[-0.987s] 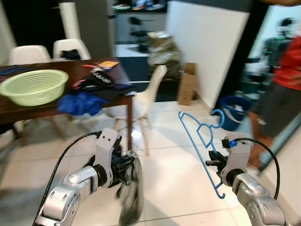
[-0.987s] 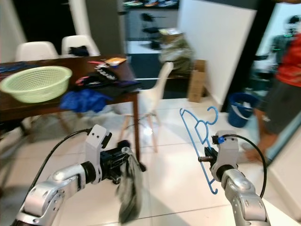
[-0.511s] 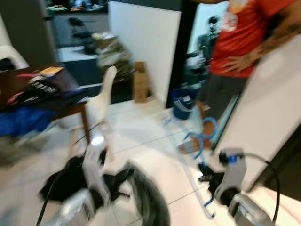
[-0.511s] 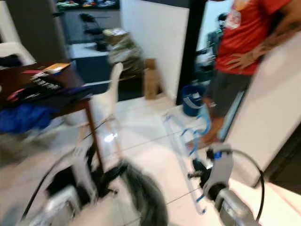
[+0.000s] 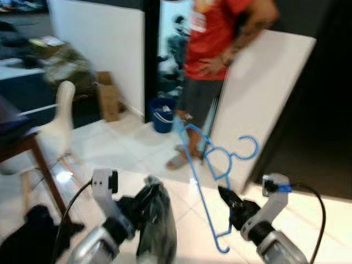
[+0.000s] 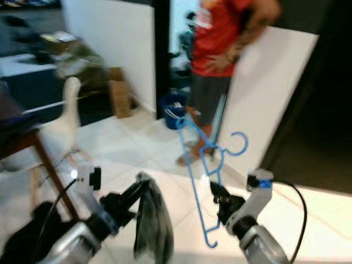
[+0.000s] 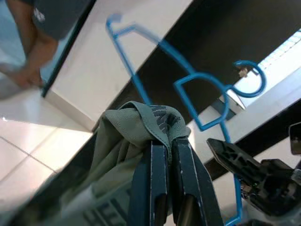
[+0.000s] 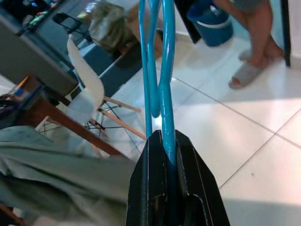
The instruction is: Hang hanger
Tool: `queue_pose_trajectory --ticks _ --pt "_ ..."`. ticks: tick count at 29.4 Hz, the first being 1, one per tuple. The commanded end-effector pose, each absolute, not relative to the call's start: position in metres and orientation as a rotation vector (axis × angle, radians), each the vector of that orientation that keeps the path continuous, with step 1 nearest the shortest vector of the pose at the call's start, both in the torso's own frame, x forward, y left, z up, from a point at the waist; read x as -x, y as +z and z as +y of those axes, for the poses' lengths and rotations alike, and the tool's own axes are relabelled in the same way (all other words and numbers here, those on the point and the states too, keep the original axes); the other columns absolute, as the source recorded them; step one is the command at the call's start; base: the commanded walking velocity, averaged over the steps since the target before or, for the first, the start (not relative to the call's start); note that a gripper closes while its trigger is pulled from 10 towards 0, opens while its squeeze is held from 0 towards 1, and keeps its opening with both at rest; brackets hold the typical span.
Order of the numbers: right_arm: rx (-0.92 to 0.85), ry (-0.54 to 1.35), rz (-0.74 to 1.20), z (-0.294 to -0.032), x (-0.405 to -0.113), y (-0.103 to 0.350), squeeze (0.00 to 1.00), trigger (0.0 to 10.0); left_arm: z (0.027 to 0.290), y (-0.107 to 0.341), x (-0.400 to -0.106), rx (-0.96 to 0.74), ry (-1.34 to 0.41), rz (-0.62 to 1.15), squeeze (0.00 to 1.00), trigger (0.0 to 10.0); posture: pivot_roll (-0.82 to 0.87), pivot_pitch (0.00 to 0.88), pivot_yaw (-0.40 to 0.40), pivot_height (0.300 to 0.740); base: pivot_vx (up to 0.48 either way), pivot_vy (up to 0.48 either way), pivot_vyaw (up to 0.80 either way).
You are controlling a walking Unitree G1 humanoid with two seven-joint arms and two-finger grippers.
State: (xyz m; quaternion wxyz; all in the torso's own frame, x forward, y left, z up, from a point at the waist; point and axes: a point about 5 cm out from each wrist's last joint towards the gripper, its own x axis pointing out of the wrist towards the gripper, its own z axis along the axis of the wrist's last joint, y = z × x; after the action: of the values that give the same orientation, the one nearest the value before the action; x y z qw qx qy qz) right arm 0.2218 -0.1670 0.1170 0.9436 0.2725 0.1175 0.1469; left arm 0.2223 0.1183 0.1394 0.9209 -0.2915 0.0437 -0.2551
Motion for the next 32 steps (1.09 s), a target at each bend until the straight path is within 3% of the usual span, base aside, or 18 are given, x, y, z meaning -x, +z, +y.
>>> queue_pose_trajectory --ticks 1,32 --pt "-0.569 0.317 0.236 -0.1655 -0.22 0.1218 0.0 10.0 0.117 0.1391 -0.2206 0.639 -0.539 0.101 0.0 10.0 -0.05 0.011 -0.056 0.74 0.0 0.0 -0.8" --pt "-0.661 0.355 0.273 -0.163 -0.2159 0.1233 0.0 10.0 0.1222 0.1373 -0.2184 0.686 -0.533 0.101 0.0 10.0 -0.03 0.0 -0.057 0.74 0.0 0.0 -0.8"
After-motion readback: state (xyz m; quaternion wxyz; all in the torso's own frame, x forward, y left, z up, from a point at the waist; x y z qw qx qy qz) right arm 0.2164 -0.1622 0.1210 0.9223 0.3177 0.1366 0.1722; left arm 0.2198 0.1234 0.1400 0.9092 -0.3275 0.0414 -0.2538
